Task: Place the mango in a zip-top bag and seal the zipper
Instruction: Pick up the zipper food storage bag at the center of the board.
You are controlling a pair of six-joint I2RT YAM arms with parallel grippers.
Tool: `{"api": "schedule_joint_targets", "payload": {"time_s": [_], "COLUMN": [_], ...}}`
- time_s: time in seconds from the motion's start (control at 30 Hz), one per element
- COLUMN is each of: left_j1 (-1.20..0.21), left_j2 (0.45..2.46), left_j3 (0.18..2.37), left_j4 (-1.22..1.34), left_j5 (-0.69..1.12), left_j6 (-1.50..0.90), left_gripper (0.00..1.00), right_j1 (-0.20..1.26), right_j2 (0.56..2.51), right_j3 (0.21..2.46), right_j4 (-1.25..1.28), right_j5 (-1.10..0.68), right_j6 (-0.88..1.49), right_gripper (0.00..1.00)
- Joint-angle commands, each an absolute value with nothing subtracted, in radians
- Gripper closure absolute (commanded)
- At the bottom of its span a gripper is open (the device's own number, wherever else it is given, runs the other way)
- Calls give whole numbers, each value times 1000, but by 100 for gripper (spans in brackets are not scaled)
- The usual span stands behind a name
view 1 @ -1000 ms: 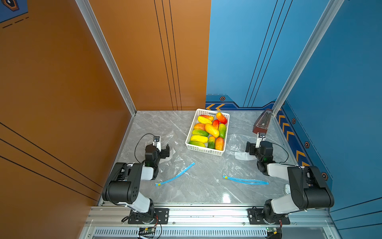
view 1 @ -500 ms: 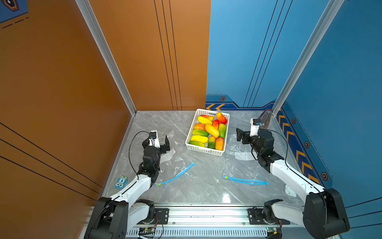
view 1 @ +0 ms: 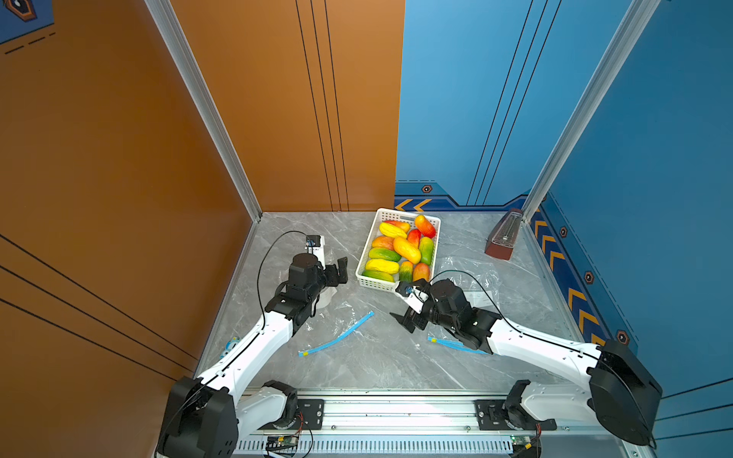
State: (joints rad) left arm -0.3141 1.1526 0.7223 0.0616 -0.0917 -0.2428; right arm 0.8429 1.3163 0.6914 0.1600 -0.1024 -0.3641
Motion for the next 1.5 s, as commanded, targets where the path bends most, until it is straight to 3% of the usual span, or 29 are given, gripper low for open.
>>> {"api": "schedule_joint_targets", "payload": {"time_s": [0.0, 0.13, 0.27, 0.53, 0.83, 1.03, 1.37, 1.47], "left_j1": [-312, -283, -204, -53, -31, -32, -41, -41], "left_j2": [1171, 1157, 1198, 1326, 1552, 1637, 1709, 1726], "left_j3": [716, 686, 683, 678, 764, 792, 813, 823], "left_j4": [-109, -77, -64, -27, -23, -25, -26, -28], "left_j5": [-181, -142, -57, 54, 154, 179, 214, 237], "left_j6": [-205, -225, -303, -444, -492, -499, -473, -471], "left_gripper": [2, 2, 2, 1, 4, 6, 8, 9], "right_j1": [838, 895, 978, 1012, 1030, 1051, 1048, 1052], "right_j2": [1374, 1447, 1627, 1858, 1978, 1990, 2031, 2067], "right_j3": [730, 737, 836, 997, 1117, 1118, 1156, 1170], "right_j4": [91, 164, 237, 293, 275, 279, 343, 367], "right_j5": [-97, -129, -7, 14, 24, 39, 40, 45], "right_j6": [-502, -568, -685, -812, -887, -968, -930, -954], "right_gripper": [8, 14, 17, 27, 29, 24, 47, 48]}}
